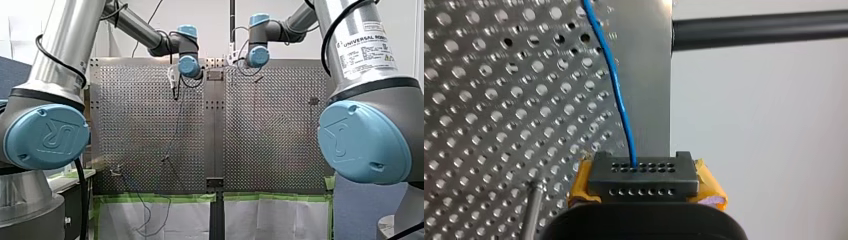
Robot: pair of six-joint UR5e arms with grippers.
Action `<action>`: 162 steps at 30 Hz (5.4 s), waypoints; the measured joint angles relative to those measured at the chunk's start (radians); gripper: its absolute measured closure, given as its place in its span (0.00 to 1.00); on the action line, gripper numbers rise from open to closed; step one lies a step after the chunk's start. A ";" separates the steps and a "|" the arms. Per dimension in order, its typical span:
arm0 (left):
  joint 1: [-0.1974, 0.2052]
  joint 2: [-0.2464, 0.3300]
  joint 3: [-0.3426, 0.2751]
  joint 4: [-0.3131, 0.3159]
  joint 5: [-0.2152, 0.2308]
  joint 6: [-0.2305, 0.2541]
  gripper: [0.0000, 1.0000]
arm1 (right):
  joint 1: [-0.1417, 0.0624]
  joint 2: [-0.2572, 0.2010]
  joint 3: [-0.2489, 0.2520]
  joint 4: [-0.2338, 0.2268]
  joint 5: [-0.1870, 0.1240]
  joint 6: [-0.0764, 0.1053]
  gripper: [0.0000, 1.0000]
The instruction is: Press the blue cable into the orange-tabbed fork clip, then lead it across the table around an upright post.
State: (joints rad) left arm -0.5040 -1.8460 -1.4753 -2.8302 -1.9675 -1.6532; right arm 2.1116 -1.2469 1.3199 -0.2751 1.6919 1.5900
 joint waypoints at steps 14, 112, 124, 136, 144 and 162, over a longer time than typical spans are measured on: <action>-0.029 -0.023 0.125 -0.059 0.010 -0.029 1.00 | -0.040 -0.013 -0.027 0.053 0.000 0.004 1.00; -0.152 -0.450 0.607 -0.185 0.039 -0.092 1.00 | -0.295 0.101 -0.030 0.080 -0.086 0.032 1.00; -0.147 -0.455 0.557 -0.172 0.059 -0.093 1.00 | -0.287 0.116 -0.014 0.080 -0.086 0.032 1.00; -0.148 -0.460 0.556 -0.179 0.058 -0.094 1.00 | -0.283 0.153 0.037 0.076 -0.077 0.034 1.00; -0.148 -0.460 0.556 -0.181 0.057 -0.098 0.57 | -0.281 0.195 0.074 0.063 -0.067 0.034 1.00; -0.146 -0.460 0.557 -0.195 0.054 -0.092 0.00 | -0.293 0.265 0.174 -0.080 -0.039 0.056 1.00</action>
State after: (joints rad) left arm -0.6500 -2.3061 -0.9187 -3.0252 -1.9131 -1.7456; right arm 1.8183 -0.9821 1.4942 -0.3547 1.6528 1.6458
